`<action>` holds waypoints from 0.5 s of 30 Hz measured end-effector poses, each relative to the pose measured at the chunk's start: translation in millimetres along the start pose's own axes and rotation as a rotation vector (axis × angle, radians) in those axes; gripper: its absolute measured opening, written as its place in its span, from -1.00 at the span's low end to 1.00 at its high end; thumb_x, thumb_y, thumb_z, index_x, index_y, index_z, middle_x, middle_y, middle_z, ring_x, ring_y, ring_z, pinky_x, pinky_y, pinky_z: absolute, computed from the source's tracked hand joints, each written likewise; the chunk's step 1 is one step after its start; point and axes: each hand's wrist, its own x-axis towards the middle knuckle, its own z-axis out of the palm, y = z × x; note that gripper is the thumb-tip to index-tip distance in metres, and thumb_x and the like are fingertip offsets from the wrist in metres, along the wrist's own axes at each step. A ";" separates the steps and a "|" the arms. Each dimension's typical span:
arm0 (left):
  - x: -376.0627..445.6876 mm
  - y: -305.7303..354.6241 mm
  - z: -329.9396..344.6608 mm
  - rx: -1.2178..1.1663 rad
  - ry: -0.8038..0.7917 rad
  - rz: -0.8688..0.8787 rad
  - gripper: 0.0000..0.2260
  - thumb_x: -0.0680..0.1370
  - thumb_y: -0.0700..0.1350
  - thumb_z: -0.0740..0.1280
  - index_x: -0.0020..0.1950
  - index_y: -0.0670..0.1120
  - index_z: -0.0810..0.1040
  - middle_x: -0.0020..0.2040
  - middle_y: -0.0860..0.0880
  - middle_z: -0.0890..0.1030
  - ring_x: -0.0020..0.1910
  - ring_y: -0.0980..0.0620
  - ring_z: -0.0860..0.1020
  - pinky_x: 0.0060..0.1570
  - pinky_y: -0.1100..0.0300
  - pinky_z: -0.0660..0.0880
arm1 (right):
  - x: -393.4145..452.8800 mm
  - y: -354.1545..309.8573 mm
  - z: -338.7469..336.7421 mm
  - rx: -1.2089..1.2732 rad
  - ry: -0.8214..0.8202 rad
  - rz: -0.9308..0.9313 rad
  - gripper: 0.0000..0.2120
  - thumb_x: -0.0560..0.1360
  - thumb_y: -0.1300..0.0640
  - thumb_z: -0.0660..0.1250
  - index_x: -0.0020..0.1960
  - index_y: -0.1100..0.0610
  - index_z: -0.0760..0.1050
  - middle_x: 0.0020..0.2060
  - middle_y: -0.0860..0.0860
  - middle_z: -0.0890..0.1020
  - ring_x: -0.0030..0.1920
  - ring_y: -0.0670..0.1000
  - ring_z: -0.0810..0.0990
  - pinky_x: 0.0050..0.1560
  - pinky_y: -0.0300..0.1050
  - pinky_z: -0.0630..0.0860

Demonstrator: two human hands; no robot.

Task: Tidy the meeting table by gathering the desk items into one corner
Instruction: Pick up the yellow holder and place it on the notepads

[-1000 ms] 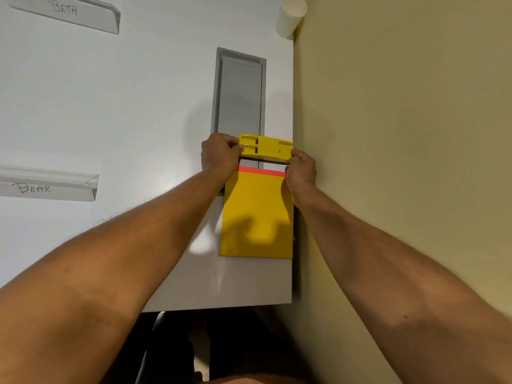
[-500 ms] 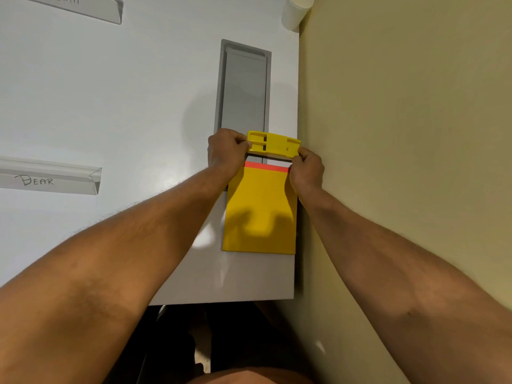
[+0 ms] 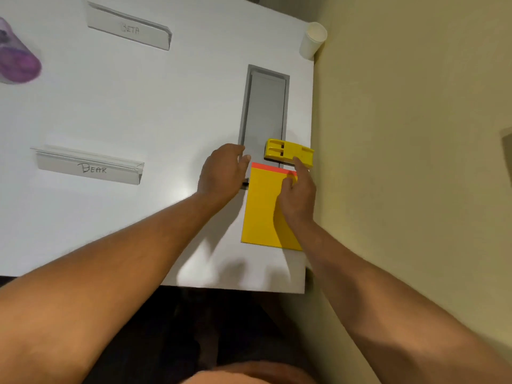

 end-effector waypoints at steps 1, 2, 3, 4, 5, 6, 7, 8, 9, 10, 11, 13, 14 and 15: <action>-12.6 -2.8 -7.8 0.064 -0.016 0.070 -0.61 0.76 0.01 0.20 0.53 -0.14 0.51 0.48 -0.13 0.57 0.46 -0.12 0.52 0.48 0.00 0.38 | -14.9 -3.4 2.5 -0.035 -0.040 -0.064 -0.52 0.70 0.28 0.20 0.61 0.17 0.33 0.57 0.08 0.43 0.57 0.07 0.38 0.53 -0.21 0.26; -24.7 -5.6 -15.9 0.141 -0.036 0.141 -0.61 0.76 -0.01 0.20 0.53 -0.14 0.50 0.47 -0.14 0.58 0.45 -0.14 0.53 0.48 0.00 0.38 | -29.5 -6.9 5.0 -0.086 -0.067 -0.130 -0.52 0.69 0.28 0.20 0.61 0.19 0.32 0.58 0.09 0.41 0.60 0.09 0.35 0.60 -0.13 0.21; -35.2 -8.9 -23.9 0.217 -0.059 0.207 -0.62 0.76 -0.02 0.19 0.53 -0.14 0.50 0.46 -0.15 0.59 0.42 -0.15 0.55 0.47 0.01 0.37 | -43.7 -10.1 7.1 -0.151 -0.078 -0.192 -0.51 0.69 0.29 0.21 0.61 0.21 0.32 0.58 0.12 0.40 0.61 0.11 0.33 0.65 -0.04 0.15; -45.2 -11.4 -32.3 0.291 -0.084 0.256 -0.62 0.76 -0.03 0.18 0.52 -0.13 0.51 0.44 -0.14 0.60 0.39 -0.15 0.57 0.46 0.01 0.37 | -57.8 -13.7 8.3 -0.216 -0.082 -0.246 -0.51 0.68 0.29 0.22 0.60 0.22 0.32 0.58 0.14 0.39 0.62 0.13 0.32 0.68 0.04 0.10; -55.0 -13.0 -40.8 0.356 -0.101 0.298 -0.63 0.75 -0.04 0.17 0.51 -0.12 0.52 0.42 -0.13 0.62 0.35 -0.16 0.59 0.44 0.01 0.37 | -72.1 -18.2 8.8 -0.270 -0.081 -0.288 -0.50 0.66 0.29 0.24 0.60 0.24 0.32 0.58 0.16 0.39 0.62 0.15 0.30 0.68 0.10 0.07; -64.0 -13.5 -48.8 0.409 -0.108 0.340 -0.65 0.75 -0.05 0.17 0.49 -0.12 0.53 0.39 -0.13 0.63 0.31 -0.17 0.60 0.42 0.00 0.37 | -85.5 -23.6 8.8 -0.312 -0.077 -0.321 -0.48 0.65 0.29 0.25 0.60 0.24 0.32 0.59 0.17 0.37 0.63 0.16 0.28 0.69 0.13 0.05; -72.8 -13.3 -56.2 0.452 -0.106 0.385 -0.65 0.75 -0.07 0.16 0.47 -0.12 0.54 0.37 -0.14 0.64 0.27 -0.19 0.61 0.40 -0.02 0.38 | -98.8 -29.3 8.6 -0.342 -0.074 -0.354 -0.47 0.65 0.28 0.26 0.61 0.23 0.31 0.60 0.16 0.35 0.64 0.16 0.26 0.69 0.15 0.04; -81.7 -12.2 -63.4 0.488 -0.097 0.430 -0.66 0.74 -0.08 0.16 0.46 -0.14 0.54 0.36 -0.15 0.64 0.26 -0.20 0.61 0.39 -0.03 0.39 | -112.0 -35.2 7.6 -0.364 -0.071 -0.390 -0.46 0.65 0.26 0.27 0.61 0.22 0.30 0.61 0.16 0.33 0.65 0.16 0.24 0.69 0.16 0.04; -91.1 -10.3 -70.2 0.518 -0.081 0.475 -0.65 0.74 -0.09 0.15 0.46 -0.15 0.53 0.37 -0.15 0.64 0.27 -0.20 0.60 0.41 -0.04 0.38 | -124.9 -41.9 5.7 -0.381 -0.067 -0.422 -0.45 0.65 0.25 0.29 0.62 0.21 0.30 0.62 0.15 0.32 0.66 0.16 0.22 0.69 0.17 0.05; -101.5 -8.4 -76.8 0.539 -0.060 0.510 -0.64 0.74 -0.08 0.15 0.48 -0.16 0.52 0.40 -0.15 0.62 0.32 -0.19 0.58 0.46 -0.05 0.35 | -137.7 -49.6 2.6 -0.392 -0.058 -0.445 -0.45 0.64 0.23 0.30 0.61 0.20 0.31 0.62 0.15 0.32 0.66 0.16 0.22 0.68 0.18 0.06; -112.0 -6.4 -83.4 0.552 -0.039 0.533 -0.62 0.75 -0.07 0.14 0.51 -0.15 0.50 0.43 -0.15 0.60 0.37 -0.18 0.56 0.52 -0.07 0.30 | -150.9 -57.1 -1.3 -0.396 -0.041 -0.461 -0.44 0.63 0.23 0.32 0.61 0.21 0.32 0.61 0.16 0.33 0.65 0.17 0.24 0.67 0.19 0.10; -133.1 -2.3 -96.6 0.589 0.020 0.577 -0.61 0.75 -0.05 0.13 0.53 -0.14 0.46 0.45 -0.13 0.57 0.42 -0.15 0.52 0.59 -0.09 0.23 | -175.6 -69.0 -9.7 -0.398 0.005 -0.507 -0.45 0.62 0.25 0.33 0.59 0.25 0.34 0.59 0.20 0.36 0.64 0.21 0.26 0.65 0.25 0.15; -144.8 0.0 -103.1 0.614 0.065 0.596 -0.61 0.75 -0.05 0.12 0.54 -0.14 0.45 0.45 -0.12 0.57 0.44 -0.13 0.50 0.61 -0.10 0.21 | -186.2 -73.2 -14.6 -0.401 0.023 -0.532 -0.45 0.64 0.24 0.31 0.60 0.27 0.32 0.60 0.21 0.34 0.64 0.21 0.24 0.65 0.26 0.13; -156.8 2.3 -109.2 0.636 0.114 0.605 -0.60 0.75 -0.05 0.13 0.55 -0.15 0.44 0.46 -0.11 0.55 0.48 -0.12 0.47 0.62 -0.12 0.20 | -194.5 -77.6 -20.2 -0.411 0.024 -0.541 -0.45 0.65 0.21 0.27 0.62 0.25 0.29 0.63 0.19 0.29 0.66 0.19 0.20 0.67 0.23 0.08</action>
